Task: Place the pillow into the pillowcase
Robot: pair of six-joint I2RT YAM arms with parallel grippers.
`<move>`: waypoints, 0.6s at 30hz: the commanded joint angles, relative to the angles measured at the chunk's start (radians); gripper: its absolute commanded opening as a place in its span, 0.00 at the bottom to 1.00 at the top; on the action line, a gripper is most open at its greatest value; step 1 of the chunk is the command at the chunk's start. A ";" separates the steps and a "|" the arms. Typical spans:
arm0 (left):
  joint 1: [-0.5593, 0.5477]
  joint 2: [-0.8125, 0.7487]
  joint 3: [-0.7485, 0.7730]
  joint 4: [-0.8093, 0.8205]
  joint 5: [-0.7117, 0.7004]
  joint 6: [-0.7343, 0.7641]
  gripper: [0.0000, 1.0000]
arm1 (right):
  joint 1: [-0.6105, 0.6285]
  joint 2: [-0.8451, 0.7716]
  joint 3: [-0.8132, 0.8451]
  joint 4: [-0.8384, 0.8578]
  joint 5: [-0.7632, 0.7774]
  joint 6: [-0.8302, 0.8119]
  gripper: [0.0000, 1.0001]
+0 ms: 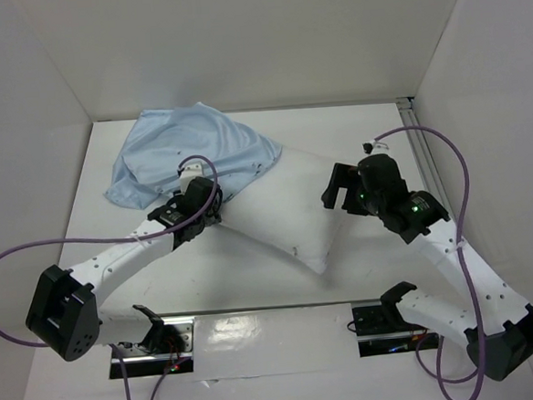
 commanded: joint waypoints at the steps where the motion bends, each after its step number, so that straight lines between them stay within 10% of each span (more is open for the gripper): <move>1: 0.019 0.016 0.000 0.034 -0.027 0.001 0.56 | -0.078 -0.048 -0.024 -0.063 -0.170 -0.063 1.00; 11: 0.028 0.007 0.014 -0.026 0.060 -0.017 0.03 | -0.036 -0.036 -0.179 0.024 -0.423 -0.072 1.00; 15: -0.030 -0.015 0.049 -0.046 0.158 -0.026 0.00 | 0.117 0.020 -0.239 0.194 -0.388 0.002 1.00; 18: -0.081 -0.015 0.136 -0.046 0.255 -0.017 0.00 | 0.164 0.204 -0.222 0.356 -0.394 0.031 0.62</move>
